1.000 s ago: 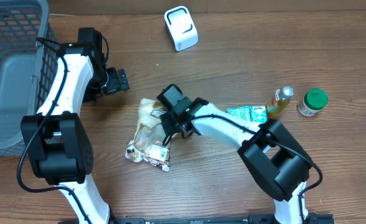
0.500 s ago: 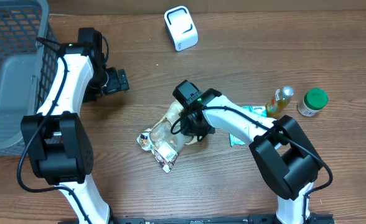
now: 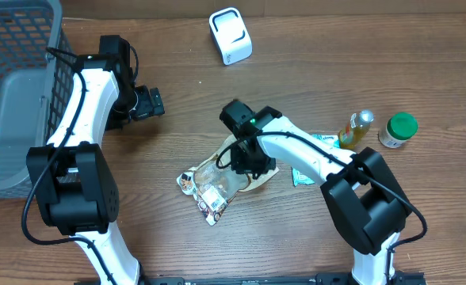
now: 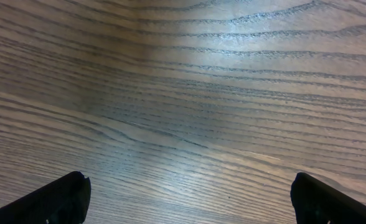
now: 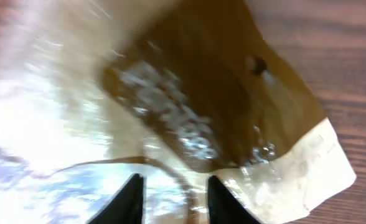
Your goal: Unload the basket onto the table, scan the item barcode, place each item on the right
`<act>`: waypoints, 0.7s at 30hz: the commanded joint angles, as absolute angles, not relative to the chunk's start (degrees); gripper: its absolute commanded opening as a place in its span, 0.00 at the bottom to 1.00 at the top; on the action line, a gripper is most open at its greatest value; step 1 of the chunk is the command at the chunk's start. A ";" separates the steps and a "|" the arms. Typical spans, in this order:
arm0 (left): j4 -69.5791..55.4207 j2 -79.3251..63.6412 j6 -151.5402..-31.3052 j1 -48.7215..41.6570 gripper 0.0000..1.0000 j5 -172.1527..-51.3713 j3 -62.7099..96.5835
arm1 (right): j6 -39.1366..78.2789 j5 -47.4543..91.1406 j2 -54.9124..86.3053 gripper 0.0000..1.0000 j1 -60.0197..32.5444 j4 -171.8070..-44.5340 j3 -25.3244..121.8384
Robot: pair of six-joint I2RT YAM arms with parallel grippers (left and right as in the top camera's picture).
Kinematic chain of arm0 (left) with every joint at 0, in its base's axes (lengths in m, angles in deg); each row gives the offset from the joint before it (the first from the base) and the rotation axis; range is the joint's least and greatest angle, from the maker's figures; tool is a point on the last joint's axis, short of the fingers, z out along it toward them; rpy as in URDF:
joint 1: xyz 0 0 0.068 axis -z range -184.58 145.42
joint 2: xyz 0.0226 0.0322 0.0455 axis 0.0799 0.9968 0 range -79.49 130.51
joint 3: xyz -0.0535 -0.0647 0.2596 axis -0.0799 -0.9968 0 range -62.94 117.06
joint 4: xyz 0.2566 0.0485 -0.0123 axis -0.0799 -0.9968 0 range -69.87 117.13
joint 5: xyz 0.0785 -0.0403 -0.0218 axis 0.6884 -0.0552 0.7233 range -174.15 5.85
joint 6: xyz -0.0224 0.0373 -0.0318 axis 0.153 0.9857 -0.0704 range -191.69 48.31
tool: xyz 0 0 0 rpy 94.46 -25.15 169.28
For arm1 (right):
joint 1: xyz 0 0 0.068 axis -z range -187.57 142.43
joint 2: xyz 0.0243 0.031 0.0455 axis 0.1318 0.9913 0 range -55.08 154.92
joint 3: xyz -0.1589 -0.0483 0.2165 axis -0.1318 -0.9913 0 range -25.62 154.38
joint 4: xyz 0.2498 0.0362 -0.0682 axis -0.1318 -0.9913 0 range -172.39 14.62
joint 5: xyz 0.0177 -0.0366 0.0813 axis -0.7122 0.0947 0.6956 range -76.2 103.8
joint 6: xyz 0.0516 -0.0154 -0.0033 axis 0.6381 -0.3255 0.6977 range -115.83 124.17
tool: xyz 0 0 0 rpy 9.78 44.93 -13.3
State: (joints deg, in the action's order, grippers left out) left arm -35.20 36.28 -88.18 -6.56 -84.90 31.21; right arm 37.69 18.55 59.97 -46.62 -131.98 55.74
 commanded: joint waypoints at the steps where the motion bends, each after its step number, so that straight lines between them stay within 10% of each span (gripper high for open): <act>1: -35.20 35.05 -87.98 -6.80 1.00 -84.33 32.02 | 36.71 19.01 57.00 0.46 -46.64 -131.52 57.75; 4: -35.20 35.05 -87.98 -6.80 0.99 -84.33 32.02 | 36.71 18.97 57.02 0.70 -46.64 -131.33 57.71; 21: -35.20 35.05 -87.98 -6.80 1.00 -84.33 32.02 | 36.71 17.46 57.02 0.76 -46.64 -131.04 57.71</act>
State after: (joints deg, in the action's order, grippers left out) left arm -35.20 36.28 -88.18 -6.56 -84.90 31.21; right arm 36.93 18.27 58.70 -46.62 -131.04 56.57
